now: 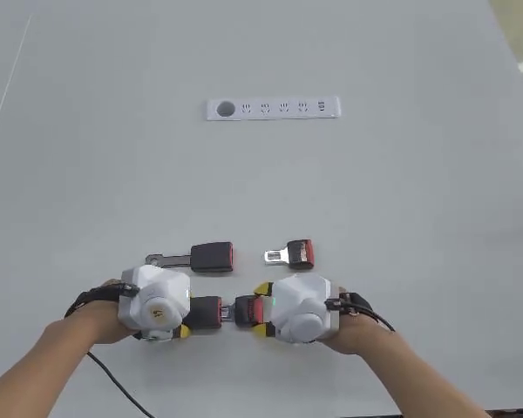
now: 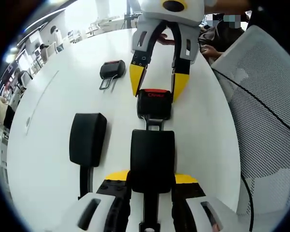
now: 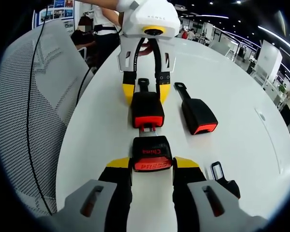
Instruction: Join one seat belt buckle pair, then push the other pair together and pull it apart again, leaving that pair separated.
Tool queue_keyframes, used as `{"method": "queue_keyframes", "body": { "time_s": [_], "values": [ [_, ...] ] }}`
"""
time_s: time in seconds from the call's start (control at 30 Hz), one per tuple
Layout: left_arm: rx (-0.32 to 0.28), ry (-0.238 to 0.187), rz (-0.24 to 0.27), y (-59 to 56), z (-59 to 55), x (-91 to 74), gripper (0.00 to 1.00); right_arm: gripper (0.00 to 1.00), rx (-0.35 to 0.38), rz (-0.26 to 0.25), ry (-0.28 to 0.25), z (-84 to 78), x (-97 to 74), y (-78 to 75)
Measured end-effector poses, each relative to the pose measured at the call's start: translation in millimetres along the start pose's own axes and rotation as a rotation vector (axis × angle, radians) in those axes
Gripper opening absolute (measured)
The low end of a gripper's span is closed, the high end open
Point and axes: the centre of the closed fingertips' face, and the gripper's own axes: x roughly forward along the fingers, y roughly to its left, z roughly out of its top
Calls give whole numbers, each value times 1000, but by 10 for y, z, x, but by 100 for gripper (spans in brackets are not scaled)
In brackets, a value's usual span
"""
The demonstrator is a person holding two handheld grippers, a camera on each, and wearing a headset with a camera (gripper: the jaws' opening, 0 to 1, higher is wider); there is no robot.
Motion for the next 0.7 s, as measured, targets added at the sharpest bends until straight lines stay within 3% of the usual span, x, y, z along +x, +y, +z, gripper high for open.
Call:
{"method": "queue_keyframes", "body": {
  "time_s": [0.43, 0.7],
  "values": [
    [16, -31, -4, 3, 30, -14, 32, 30, -12, -1, -4, 12, -13, 3],
    [13, -26, -6, 28, -6, 19, 32, 29, 3, -2, -2, 24, -25, -4]
  ]
}}
